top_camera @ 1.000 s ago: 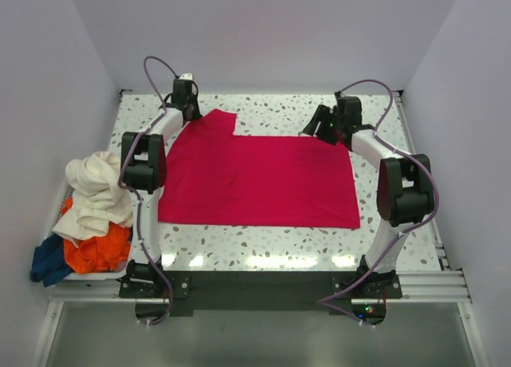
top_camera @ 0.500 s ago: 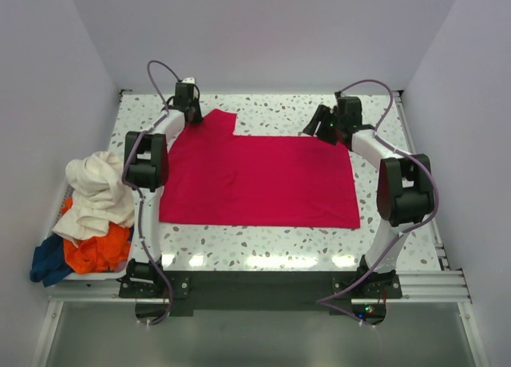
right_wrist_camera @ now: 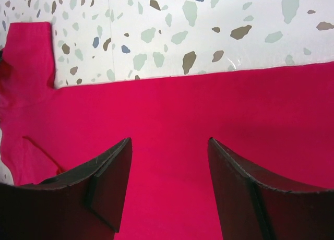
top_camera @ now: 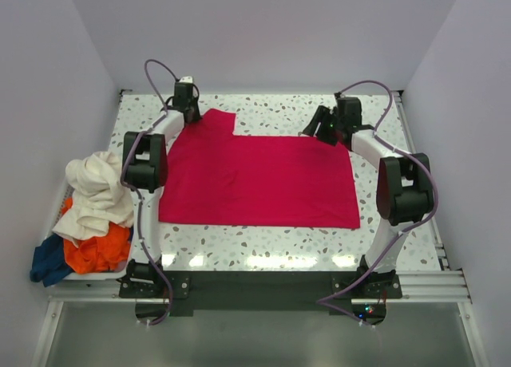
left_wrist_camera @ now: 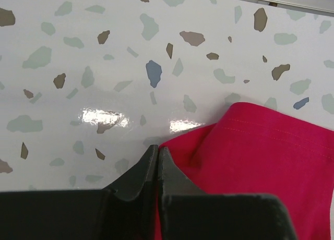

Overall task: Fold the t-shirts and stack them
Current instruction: Fold the tshirt

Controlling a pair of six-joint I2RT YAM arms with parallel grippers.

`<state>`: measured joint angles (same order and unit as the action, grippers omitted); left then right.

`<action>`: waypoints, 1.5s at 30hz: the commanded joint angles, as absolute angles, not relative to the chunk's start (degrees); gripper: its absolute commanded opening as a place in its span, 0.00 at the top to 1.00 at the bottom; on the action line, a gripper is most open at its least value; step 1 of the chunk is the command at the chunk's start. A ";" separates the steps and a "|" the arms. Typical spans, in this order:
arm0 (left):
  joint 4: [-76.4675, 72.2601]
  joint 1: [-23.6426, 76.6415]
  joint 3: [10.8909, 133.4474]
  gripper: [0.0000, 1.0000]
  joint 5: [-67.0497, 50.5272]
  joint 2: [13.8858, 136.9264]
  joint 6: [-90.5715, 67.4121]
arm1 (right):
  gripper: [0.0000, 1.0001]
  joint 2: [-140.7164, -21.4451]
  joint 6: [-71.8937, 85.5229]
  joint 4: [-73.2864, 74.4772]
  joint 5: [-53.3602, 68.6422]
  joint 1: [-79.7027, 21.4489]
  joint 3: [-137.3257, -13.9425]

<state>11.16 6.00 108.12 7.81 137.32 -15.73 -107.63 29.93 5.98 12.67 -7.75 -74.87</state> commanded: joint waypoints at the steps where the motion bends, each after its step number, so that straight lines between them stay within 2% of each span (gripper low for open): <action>1: 6.59 5.36 106.70 0.97 9.84 131.14 -17.22 | 0.37 -107.49 29.09 4.92 13.18 -7.21 -76.29; 14: 5.71 3.87 103.10 0.94 8.70 129.99 -20.39 | 0.37 -107.75 29.27 4.83 13.18 -6.68 -75.94; 17: 6.06 3.52 103.62 0.75 7.74 130.51 -20.39 | 0.37 -107.84 29.27 4.75 13.18 -6.59 -75.85; 18: 6.15 3.52 103.80 0.63 7.73 130.52 -20.39 | 0.37 -107.84 29.18 4.75 13.18 -6.59 -75.94; 21: 5.01 3.34 104.50 0.48 8.52 130.08 -19.78 | 0.37 -108.10 29.09 4.75 13.18 -6.42 -76.29; 25: 5.27 3.34 108.71 0.46 7.92 132.27 -18.02 | 0.37 -108.37 29.00 5.10 12.57 -6.33 -76.99; 27: 6.06 3.34 113.10 0.40 5.99 135.51 -17.41 | 0.37 -108.81 28.92 5.36 12.22 -6.24 -77.60; 32: 11.51 3.34 123.74 0.36 1.94 143.77 -17.23 | 0.37 -109.42 29.00 4.84 11.95 -5.98 -78.13; 45: 12.57 3.52 123.40 0.36 0.26 147.92 -21.18 | 0.37 -111.01 29.71 3.69 13.09 -5.45 -78.84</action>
